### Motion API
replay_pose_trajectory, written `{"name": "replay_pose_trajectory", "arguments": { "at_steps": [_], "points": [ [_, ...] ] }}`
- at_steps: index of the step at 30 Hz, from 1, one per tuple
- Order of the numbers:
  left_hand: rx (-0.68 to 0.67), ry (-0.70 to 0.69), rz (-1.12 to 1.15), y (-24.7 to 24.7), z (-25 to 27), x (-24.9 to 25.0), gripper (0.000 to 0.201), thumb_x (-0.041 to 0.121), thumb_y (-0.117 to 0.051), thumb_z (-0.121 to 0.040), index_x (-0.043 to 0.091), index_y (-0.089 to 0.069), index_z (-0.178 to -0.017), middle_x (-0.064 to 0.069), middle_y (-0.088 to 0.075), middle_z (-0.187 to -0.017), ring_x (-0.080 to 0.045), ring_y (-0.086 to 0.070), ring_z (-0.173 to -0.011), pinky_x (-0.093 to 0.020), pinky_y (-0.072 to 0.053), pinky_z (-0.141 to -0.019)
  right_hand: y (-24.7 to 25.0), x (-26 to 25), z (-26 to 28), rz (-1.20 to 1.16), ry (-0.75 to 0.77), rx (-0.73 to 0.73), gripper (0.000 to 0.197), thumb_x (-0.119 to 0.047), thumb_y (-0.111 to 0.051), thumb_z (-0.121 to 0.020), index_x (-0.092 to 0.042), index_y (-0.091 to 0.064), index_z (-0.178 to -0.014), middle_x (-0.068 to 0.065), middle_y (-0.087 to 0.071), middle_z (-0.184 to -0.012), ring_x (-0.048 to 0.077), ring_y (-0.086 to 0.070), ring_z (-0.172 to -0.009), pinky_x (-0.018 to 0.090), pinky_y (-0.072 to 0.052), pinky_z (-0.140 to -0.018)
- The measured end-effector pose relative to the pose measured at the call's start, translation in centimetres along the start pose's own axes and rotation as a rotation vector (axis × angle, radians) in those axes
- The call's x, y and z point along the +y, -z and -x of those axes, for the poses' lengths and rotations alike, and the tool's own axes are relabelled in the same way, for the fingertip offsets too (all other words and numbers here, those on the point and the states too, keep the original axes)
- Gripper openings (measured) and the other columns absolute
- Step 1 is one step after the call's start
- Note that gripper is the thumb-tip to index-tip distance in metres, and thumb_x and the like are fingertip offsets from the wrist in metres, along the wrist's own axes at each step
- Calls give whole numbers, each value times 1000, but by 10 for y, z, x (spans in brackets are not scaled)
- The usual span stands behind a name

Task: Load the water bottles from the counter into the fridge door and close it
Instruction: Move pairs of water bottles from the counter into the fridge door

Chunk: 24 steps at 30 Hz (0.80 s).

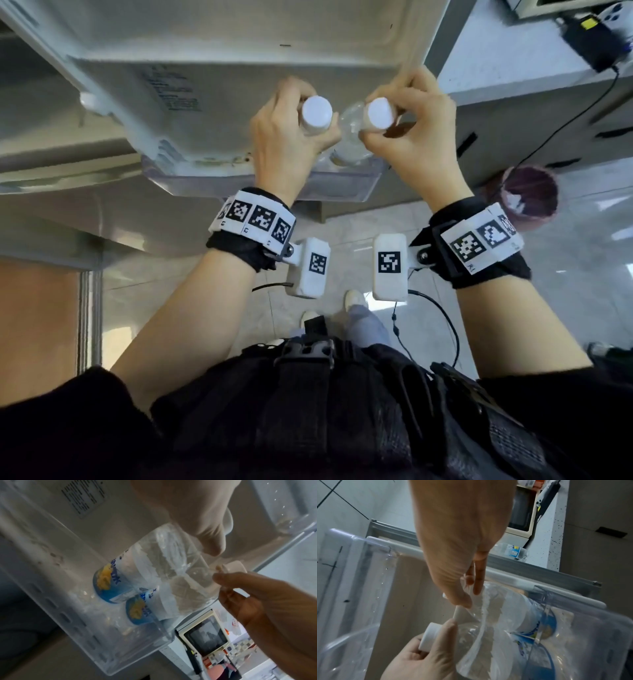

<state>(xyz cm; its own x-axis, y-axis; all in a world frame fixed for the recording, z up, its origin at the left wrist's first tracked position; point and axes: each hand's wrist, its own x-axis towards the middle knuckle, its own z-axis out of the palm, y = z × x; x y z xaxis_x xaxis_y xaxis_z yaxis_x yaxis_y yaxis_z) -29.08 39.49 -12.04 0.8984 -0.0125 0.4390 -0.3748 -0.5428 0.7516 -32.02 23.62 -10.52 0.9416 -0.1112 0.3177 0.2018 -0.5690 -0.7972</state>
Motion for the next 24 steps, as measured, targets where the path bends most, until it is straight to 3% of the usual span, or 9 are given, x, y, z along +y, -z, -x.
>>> {"name": "replay_pose_trajectory", "arguments": {
  "at_steps": [2, 4, 6, 8, 10, 13, 17, 20, 24],
  "points": [
    [-32, -27, 6, 4, -4, 0, 34, 26, -76, -65, 1, -57, -80, 1, -55, -69, -5, -41, -61, -20, -30, -56, 1, -1, 0, 9, -49, -24, 22, -9, -70, -64, -10, -67, -86, -14, -43, -82, -1, -46, -69, 10, -38, -59],
    [-83, -60, -4, 7, -7, 0, 38, 35, -75, -67, 3, -56, -77, 5, -52, -66, -8, -41, -58, -21, -31, -53, 2, -1, 2, 12, -90, -53, 20, -14, -72, -62, -16, -62, -80, -17, -43, -81, -2, -45, -67, 7, -37, -58],
    [-121, -59, 4, 10, -7, 1, 40, 45, -65, -73, 6, -56, -73, 12, -47, -60, -6, -38, -52, -15, -29, -52, 2, -2, 7, 10, -125, -86, 25, -22, -76, -63, -27, -53, -72, -11, -48, -80, -2, -44, -64, 7, -36, -58],
    [-131, -19, 48, 14, -7, 3, 39, 47, -52, -81, 11, -53, -66, 15, -40, -53, -2, -37, -48, -12, -26, -51, 1, -4, 13, -17, -164, -109, 27, -31, -78, -65, -26, -52, -69, -4, -54, -78, 0, -44, -60, 8, -36, -57],
    [-119, 29, 106, 17, -8, 1, 45, 45, -43, -87, 8, -50, -61, 5, -45, -50, -7, -39, -49, -20, -29, -52, 0, -6, 19, -72, -213, -101, 27, -36, -77, -69, -18, -57, -71, 0, -57, -73, 5, -45, -58, 10, -36, -56],
    [-62, 29, 76, 21, -9, -3, 56, 45, -37, -89, -2, -59, -66, -21, -55, -61, -29, -48, -60, -33, -35, -58, -1, -8, 23, -122, -251, -70, 27, -35, -76, -75, -14, -58, -72, -3, -54, -64, 4, -44, -54, 12, -36, -54],
    [-48, 51, 8, 26, -9, -5, 57, 50, -34, -87, 4, -64, -70, -9, -48, -69, -23, -47, -64, -32, -34, -62, -1, -13, 24, -120, -253, -50, 26, -36, -73, -77, -14, -59, -69, -1, -58, -66, 7, -48, -58, 17, -40, -58],
    [-51, 38, 6, 29, -10, -6, 56, 51, -36, -86, 6, -64, -70, -11, -52, -71, -24, -49, -66, -35, -39, -65, 0, -15, 23, -100, -272, -15, 27, -34, -71, -78, -24, -54, -61, -8, -56, -60, 1, -47, -53, 13, -39, -55],
    [-76, 46, 2, 29, -9, -6, 51, 52, -42, -82, 8, -66, -73, 4, -47, -67, -10, -42, -62, -26, -34, -61, 1, -17, 24, -89, -285, 33, 31, -34, -68, -80, -27, -50, -55, -16, -52, -48, 1, -45, -50, 15, -38, -55]
  ]
}}
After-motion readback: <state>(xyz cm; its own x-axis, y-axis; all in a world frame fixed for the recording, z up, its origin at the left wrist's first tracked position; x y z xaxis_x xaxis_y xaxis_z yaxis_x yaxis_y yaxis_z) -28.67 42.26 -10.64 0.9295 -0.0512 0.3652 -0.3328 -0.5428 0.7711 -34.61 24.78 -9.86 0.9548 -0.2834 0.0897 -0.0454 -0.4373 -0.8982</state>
